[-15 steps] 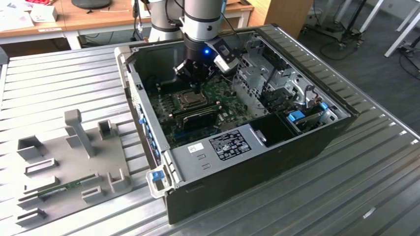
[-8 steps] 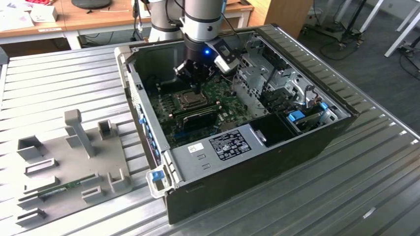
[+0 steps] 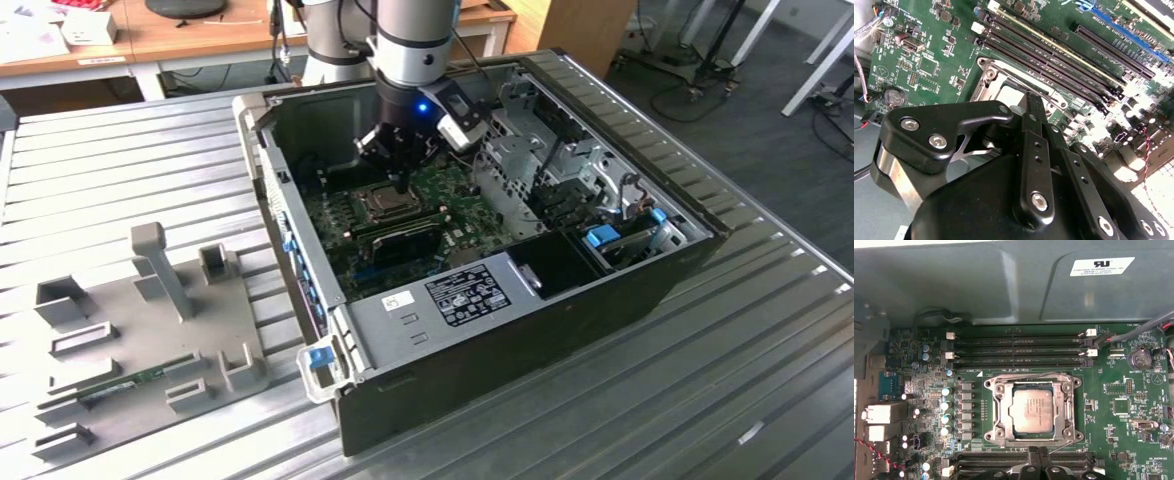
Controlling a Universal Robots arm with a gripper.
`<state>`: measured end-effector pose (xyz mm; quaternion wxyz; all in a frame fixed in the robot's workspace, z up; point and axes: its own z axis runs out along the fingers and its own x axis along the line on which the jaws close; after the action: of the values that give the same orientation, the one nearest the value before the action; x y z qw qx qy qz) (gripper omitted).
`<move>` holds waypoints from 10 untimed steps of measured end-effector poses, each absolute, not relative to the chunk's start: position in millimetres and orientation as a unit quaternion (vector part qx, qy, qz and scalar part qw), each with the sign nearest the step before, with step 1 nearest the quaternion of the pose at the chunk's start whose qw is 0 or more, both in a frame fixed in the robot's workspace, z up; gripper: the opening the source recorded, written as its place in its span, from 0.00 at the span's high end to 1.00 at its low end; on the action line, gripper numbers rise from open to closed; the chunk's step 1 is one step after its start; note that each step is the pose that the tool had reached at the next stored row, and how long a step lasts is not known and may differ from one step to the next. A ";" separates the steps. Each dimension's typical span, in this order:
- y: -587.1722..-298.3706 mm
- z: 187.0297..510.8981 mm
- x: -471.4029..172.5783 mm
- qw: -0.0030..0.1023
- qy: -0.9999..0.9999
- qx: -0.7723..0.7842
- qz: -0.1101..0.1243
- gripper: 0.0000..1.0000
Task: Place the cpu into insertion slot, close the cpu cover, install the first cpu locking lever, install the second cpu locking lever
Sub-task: 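Install the second cpu locking lever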
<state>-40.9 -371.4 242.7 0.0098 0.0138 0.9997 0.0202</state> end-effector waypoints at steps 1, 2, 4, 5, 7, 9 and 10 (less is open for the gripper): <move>-372.1 242.7 -40.9 0.010 1.000 0.014 0.020 0.90; -373.0 242.7 -40.9 0.010 1.000 0.014 0.020 0.90; -374.1 242.7 -40.9 0.010 1.000 0.014 0.020 0.90; -374.4 242.7 -41.0 0.010 1.000 0.014 0.020 0.90; -374.5 242.7 -41.2 0.010 1.000 0.014 0.020 0.90; -374.5 242.4 -42.6 0.010 1.000 0.014 0.019 0.90; -374.6 242.2 -43.7 0.010 1.000 0.014 0.019 0.90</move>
<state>-43.7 -374.6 242.2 0.0098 0.0138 0.9997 0.0187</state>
